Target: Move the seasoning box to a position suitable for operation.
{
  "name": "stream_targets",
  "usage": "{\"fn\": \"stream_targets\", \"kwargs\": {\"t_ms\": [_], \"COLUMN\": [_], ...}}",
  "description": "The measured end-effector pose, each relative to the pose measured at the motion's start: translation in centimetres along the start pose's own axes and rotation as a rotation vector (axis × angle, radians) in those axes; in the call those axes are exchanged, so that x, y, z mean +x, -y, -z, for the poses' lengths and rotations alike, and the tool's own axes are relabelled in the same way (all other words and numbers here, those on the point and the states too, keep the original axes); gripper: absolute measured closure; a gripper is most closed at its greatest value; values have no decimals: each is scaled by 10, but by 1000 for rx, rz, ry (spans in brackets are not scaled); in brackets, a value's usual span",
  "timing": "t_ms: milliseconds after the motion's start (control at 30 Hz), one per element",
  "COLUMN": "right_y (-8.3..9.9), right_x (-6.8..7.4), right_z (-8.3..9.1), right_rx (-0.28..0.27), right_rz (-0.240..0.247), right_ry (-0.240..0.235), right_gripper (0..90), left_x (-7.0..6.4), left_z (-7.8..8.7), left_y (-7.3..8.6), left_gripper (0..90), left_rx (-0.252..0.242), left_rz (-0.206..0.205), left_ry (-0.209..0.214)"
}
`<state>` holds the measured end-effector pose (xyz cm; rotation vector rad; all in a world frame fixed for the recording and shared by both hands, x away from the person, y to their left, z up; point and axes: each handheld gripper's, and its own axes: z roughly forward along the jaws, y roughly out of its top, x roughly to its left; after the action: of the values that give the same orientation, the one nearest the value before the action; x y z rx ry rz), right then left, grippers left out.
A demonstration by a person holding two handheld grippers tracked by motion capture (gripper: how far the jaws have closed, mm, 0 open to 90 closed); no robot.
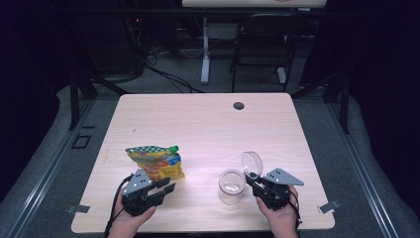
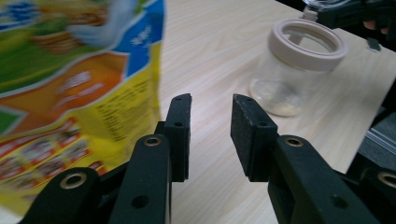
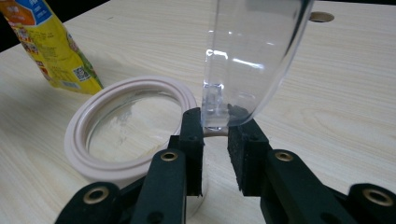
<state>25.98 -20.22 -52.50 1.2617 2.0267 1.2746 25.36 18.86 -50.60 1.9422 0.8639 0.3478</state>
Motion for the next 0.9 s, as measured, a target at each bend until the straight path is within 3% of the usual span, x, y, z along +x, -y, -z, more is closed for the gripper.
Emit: {"fn": "stream_targets", "kwargs": {"t_ms": [233, 400, 900], "right_y": [-3, -3, -1], "right_x": [-6, -10, -12], "right_z": [-2, -2, -3], "right_rx": [-11, -14, -8], "right_rz": [-7, -8, -11], "right_ry": [-17, -41, -44], "right_gripper": [770, 760, 731], "left_x": [19, 31, 68], "left_z": [20, 28, 44], "left_y": [5, 9, 20], "left_gripper": [630, 596, 543], "left_rx": [-34, -22, -52], "left_rz": [53, 78, 137], "left_ry": [-63, -100, -166]}}
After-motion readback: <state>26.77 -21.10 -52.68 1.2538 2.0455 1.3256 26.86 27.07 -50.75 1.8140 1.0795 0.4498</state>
